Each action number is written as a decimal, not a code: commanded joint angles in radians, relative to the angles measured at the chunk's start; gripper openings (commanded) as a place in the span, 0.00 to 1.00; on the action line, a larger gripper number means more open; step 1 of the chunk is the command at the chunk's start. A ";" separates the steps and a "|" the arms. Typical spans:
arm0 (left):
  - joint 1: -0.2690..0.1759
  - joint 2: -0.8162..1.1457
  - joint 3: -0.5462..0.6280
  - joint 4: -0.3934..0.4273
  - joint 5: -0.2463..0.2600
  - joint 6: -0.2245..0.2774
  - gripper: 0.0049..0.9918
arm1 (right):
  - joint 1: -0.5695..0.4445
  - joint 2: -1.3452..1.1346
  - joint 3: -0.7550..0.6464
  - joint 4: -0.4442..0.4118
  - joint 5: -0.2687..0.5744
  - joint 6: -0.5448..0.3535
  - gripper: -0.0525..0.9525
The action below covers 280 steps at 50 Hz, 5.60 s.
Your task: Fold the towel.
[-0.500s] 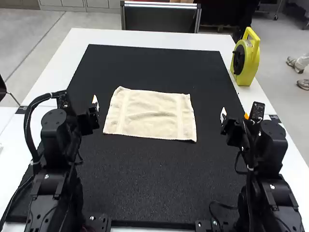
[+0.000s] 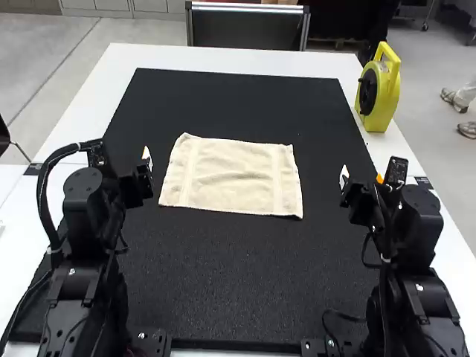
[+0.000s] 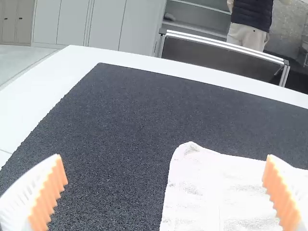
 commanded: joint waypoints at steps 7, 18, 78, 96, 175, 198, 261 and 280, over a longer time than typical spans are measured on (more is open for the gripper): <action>0.003 -0.002 -0.004 0.008 -0.004 -0.008 0.97 | 0.009 -0.006 -0.007 0.002 0.016 0.009 0.96; 0.003 -0.004 -0.004 0.008 -0.004 -0.008 0.97 | 0.009 -0.006 -0.007 0.002 0.016 0.009 0.96; 0.003 -0.004 -0.004 0.008 -0.004 -0.008 0.97 | 0.011 -0.006 -0.007 0.002 0.016 0.009 0.96; 0.003 -0.002 -0.004 0.008 -0.004 -0.008 0.97 | 0.009 -0.006 -0.006 0.002 0.016 0.009 0.96; -0.007 -0.002 -0.006 0.298 0.011 0.271 0.94 | -0.032 -0.006 -0.007 0.220 -0.092 -0.448 0.96; -0.006 0.045 0.128 0.384 -0.003 0.277 0.93 | -0.239 0.124 0.171 0.478 -0.151 -0.100 0.95; -0.030 1.074 0.611 0.292 -0.006 0.280 0.89 | -0.219 0.992 0.429 0.322 -0.243 0.158 0.93; 0.076 1.090 0.476 0.308 -0.054 0.184 0.94 | -0.207 0.998 0.343 0.449 -0.134 0.060 0.95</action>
